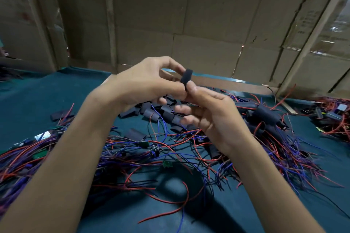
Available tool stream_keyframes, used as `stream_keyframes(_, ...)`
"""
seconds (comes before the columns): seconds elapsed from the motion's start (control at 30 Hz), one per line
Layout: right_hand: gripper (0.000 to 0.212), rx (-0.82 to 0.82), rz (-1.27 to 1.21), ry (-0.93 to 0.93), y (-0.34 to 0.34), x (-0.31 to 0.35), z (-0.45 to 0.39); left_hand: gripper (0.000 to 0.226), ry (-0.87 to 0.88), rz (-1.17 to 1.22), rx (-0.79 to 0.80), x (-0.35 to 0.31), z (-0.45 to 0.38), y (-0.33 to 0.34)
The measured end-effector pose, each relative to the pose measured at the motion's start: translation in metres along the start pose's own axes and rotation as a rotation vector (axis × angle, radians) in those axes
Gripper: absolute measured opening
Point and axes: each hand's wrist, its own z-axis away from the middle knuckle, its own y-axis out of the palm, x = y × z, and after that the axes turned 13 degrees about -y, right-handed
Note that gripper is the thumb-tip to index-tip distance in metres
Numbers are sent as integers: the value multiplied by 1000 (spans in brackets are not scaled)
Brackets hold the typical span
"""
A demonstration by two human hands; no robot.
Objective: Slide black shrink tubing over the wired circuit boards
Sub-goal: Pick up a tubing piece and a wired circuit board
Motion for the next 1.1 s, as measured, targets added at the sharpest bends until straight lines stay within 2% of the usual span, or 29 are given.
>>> stream_keyframes(0.17,25,-9,86,-128,-5,4,-1,38,75,-132,-29,3,-4,6)
stream_keyframes(0.3,31,-32,167,-165,-14,14,-2,44,121,-57,73,2,-4,5)
stream_keyframes(0.37,26,-65,200,-180,-21,22,-3,40,91,-34,92,6,-7,2)
stream_keyframes(0.4,20,-94,207,-197,-25,26,-3,36,63,-123,78,9,-10,2)
stream_keyframes(0.47,15,-162,214,-245,-34,35,-3,29,-32,-535,83,19,-18,6)
stream_keyframes(0.53,10,-206,230,-277,-41,44,-2,26,-209,-841,223,32,-25,20)
stream_keyframes(0.6,8,-246,246,-301,-46,50,0,30,-426,-978,391,45,-29,41)
stream_keyframes(0.63,10,-274,253,-315,-48,52,0,33,-492,-1056,417,48,-29,51)
stream_keyframes(0.73,17,-337,244,-345,-50,57,0,41,-507,-1312,340,51,-31,70)
stream_keyframes(0.87,23,-391,218,-369,-51,63,2,25,-497,-1336,319,52,-34,74)
stream_keyframes(0.93,26,-421,224,-381,-51,65,1,10,-503,-1286,337,53,-32,69)
stream_keyframes(1.03,26,-463,243,-408,-52,70,2,18,-462,-1131,351,46,-28,56)
stream_keyframes(1.1,25,-470,264,-439,-53,75,3,20,-353,-1030,289,39,-24,41)
